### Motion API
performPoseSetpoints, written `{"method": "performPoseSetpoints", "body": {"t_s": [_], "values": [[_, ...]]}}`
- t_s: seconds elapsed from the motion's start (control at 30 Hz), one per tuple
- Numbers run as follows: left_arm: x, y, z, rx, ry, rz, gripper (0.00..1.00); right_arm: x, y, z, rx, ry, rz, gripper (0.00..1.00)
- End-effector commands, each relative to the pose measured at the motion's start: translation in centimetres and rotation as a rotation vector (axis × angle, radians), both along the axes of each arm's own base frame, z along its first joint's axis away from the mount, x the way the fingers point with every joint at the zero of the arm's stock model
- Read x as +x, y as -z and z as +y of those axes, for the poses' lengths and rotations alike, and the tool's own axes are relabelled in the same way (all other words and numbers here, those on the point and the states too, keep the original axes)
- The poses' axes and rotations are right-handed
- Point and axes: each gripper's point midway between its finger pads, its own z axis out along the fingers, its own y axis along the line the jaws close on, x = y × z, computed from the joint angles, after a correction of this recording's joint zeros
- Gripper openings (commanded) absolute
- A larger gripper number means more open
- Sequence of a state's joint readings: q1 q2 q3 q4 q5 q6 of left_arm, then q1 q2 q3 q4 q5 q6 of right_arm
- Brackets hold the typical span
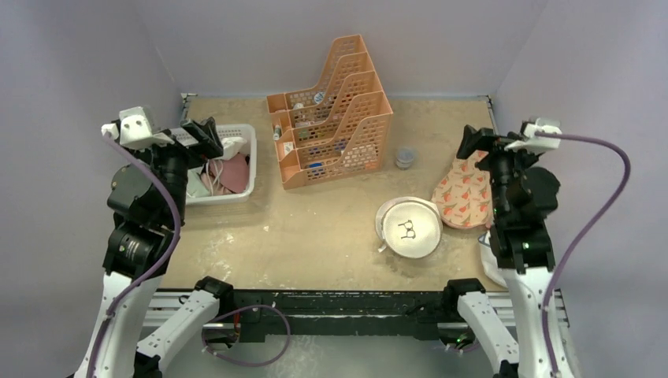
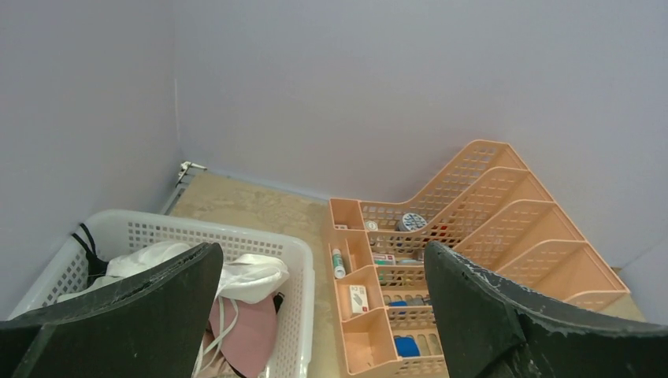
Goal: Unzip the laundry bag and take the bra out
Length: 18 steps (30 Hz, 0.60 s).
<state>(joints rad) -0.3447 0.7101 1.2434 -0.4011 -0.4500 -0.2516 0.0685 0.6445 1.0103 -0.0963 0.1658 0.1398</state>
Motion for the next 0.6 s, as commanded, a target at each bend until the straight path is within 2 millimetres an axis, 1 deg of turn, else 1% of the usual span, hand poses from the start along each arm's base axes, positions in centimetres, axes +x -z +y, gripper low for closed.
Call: {"method": "performPoseSetpoints", "body": {"t_s": [0.0, 0.13, 0.3, 0.43, 0.57], "values": [[2.3, -0.6, 0.5, -0.031, -0.056, -0.044, 0.99, 3.6, 0.2, -1.6, 0.080, 0.119, -0.008, 1.00], [4.5, 0.0, 0.8, -0.036, -0.091, -0.043, 0.99, 7.2, 2.4, -2.4, 0.124, 0.193, 0.051, 1.00], [6.5, 0.8, 1.5, -0.047, -0.141, -0.048, 0.99, 10.7, 5.3, -2.8, 0.168, 0.254, 0.097, 1.00], [7.7, 1.3, 2.1, -0.061, -0.181, -0.054, 0.99, 12.5, 6.9, -2.8, 0.191, 0.277, 0.108, 1.00], [8.2, 1.4, 2.5, -0.082, -0.203, -0.076, 0.99, 13.7, 7.9, -2.9, 0.200, 0.299, 0.120, 1.00]]}}
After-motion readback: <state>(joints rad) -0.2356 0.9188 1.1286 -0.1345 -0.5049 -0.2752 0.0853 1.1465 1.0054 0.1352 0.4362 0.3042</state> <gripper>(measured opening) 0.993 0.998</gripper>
